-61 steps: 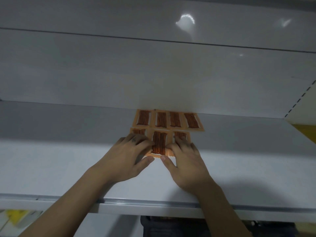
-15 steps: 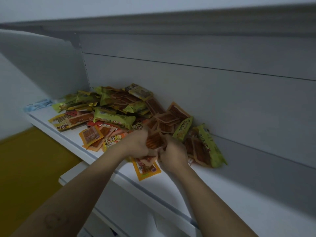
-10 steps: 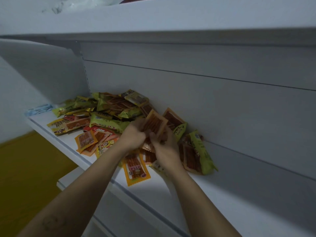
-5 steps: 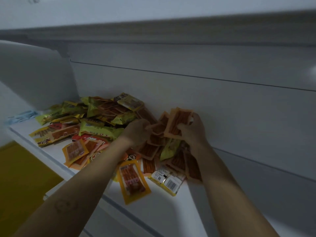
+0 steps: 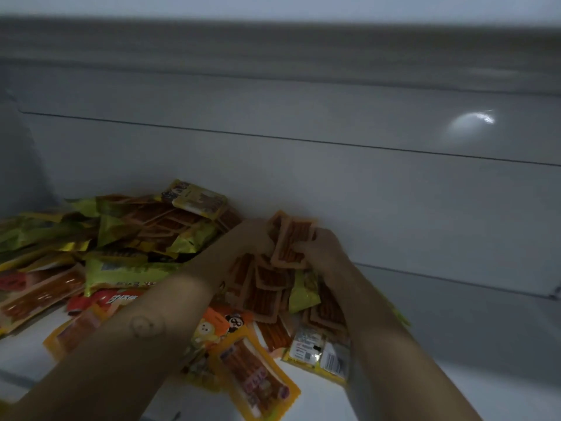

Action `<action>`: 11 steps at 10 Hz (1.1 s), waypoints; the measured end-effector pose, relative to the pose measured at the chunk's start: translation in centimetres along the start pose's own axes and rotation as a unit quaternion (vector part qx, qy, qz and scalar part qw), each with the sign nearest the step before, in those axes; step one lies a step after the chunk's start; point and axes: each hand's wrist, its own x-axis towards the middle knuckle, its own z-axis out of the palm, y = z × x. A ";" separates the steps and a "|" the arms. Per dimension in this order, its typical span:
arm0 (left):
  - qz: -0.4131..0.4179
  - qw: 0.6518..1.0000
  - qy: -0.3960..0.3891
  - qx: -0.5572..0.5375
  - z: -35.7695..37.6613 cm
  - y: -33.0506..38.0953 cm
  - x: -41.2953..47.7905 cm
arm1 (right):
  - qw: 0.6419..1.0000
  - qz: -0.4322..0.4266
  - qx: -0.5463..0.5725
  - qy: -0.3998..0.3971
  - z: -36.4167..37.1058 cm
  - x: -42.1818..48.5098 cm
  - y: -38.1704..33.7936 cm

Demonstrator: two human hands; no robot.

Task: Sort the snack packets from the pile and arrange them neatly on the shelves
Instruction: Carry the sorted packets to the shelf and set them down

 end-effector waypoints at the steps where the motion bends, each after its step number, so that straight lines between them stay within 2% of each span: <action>1: 0.002 0.999 -0.019 -0.029 0.2 -0.6 0.2 | 0.999 0.008 0.035 -0.009 0.0 0.4 0.1; 3: -0.033 0.987 0.017 -0.155 0.4 -0.6 -0.9 | 0.991 0.032 0.124 -0.033 0.2 0.8 0.4; 4: -0.064 0.953 0.047 -0.292 0.0 0.5 -1.9 | 0.971 0.050 0.227 -0.054 0.2 1.0 0.1; 5: -0.043 0.941 0.046 -0.331 -0.1 2.0 -2.9 | 0.961 0.047 0.262 -0.078 0.6 0.8 -0.7; 6: -0.024 0.981 0.095 -0.166 0.0 2.5 -2.7 | 0.957 0.025 0.281 -0.065 0.9 0.7 -1.6; 7: -0.057 0.989 0.136 -0.010 0.2 1.2 -2.3 | 0.971 -0.006 0.236 -0.015 0.1 0.6 -1.9; 8: -0.103 0.991 0.065 0.063 1.4 0.4 -3.3 | 0.995 -0.084 0.034 0.033 -1.8 1.7 -1.5; 9: -0.105 0.988 0.022 0.109 2.0 1.2 -3.8 | 0.995 -0.092 -0.022 -0.007 -2.4 1.8 -1.4; 11: -0.107 0.994 -0.011 0.010 1.0 0.7 -3.3 | 0.993 -0.059 0.041 -0.091 -2.9 1.3 -1.9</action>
